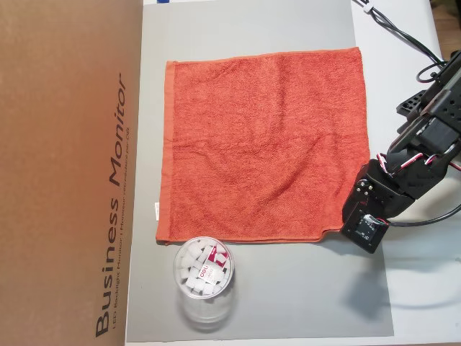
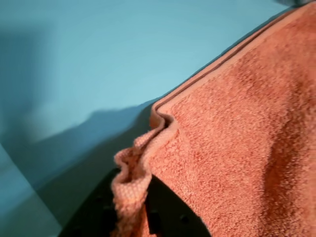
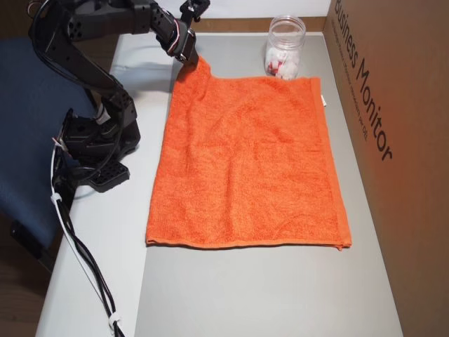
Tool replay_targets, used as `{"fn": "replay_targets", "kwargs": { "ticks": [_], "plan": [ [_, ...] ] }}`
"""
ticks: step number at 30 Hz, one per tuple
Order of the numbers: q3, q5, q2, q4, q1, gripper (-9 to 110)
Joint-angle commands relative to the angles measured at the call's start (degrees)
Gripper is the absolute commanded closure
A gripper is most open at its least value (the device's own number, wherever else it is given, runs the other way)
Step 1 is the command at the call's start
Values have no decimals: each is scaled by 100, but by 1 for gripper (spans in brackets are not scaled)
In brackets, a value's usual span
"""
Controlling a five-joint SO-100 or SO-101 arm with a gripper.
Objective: Fold the blanket.
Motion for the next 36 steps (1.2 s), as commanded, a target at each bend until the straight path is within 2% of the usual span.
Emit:
{"fn": "replay_targets", "kwargs": {
  "ticks": [1,14,36],
  "plan": [
    [-70,-35,396,-35,35,102],
    [-70,-35,1529,-26,237,102],
    [-202,-44,1723,-44,2742,102]
  ]
}}
